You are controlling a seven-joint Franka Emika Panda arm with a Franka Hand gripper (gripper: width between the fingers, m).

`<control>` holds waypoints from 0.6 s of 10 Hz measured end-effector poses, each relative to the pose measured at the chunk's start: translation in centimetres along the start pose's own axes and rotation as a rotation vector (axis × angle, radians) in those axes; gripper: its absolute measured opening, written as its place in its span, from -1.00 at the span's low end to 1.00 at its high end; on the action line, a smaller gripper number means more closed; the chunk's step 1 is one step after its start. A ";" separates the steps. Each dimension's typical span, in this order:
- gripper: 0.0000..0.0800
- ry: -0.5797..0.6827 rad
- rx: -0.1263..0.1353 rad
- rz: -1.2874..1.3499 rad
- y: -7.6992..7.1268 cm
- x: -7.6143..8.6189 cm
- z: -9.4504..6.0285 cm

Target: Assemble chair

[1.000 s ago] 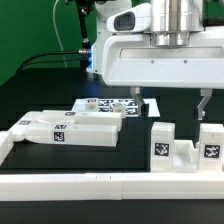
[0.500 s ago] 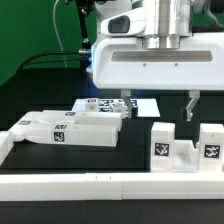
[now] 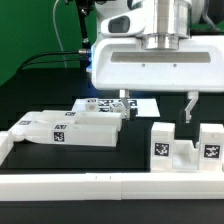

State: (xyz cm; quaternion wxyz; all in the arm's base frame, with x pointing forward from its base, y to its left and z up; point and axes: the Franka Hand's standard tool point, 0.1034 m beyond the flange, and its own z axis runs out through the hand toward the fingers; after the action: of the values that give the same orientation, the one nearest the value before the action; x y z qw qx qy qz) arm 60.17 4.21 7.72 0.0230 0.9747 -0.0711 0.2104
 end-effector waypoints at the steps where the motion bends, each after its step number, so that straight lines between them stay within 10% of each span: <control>1: 0.62 0.103 -0.009 -0.022 -0.2 -0.6 0.4; 6: 0.62 0.107 -0.024 -0.021 0.9 -3.0 3.3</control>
Offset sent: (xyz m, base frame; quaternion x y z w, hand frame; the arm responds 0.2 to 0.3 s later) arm 0.0024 0.0068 -0.0065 0.0570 0.2190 0.0166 0.9739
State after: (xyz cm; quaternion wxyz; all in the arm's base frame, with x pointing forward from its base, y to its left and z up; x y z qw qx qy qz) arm 58.71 3.48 3.49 0.0405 0.9625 -0.0618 0.2610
